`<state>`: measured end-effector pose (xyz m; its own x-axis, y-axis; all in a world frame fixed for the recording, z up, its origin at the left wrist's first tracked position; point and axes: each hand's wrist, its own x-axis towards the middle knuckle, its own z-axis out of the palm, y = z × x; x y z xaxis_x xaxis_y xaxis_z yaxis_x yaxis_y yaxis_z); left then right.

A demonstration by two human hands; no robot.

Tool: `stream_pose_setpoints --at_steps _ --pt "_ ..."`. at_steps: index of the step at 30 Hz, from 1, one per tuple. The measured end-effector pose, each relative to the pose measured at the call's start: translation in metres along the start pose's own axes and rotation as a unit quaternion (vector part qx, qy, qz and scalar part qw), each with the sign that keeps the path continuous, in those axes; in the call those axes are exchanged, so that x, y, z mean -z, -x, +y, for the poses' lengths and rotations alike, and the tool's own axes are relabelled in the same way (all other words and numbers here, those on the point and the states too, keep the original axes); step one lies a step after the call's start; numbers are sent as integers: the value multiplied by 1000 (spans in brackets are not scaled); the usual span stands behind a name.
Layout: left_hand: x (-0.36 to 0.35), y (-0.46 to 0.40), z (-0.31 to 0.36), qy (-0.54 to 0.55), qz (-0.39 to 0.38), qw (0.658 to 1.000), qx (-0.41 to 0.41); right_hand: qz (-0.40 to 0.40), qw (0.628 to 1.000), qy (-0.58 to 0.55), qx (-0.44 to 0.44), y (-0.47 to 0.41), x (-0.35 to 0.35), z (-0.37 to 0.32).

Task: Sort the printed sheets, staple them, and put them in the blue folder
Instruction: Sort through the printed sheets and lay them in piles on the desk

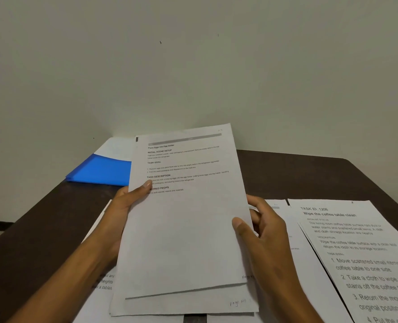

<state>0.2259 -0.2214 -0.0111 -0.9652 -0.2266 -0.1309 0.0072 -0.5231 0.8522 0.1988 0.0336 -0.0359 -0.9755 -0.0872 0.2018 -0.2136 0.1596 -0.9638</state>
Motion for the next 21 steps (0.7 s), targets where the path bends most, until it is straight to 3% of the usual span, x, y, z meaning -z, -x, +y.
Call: stream_pose_setpoints --at_steps 15,21 --pt "0 5 2 -14 31 999 12 37 999 30 6 6 -2 -9" --pt "12 3 9 15 31 999 10 142 982 124 5 2 51 -14"
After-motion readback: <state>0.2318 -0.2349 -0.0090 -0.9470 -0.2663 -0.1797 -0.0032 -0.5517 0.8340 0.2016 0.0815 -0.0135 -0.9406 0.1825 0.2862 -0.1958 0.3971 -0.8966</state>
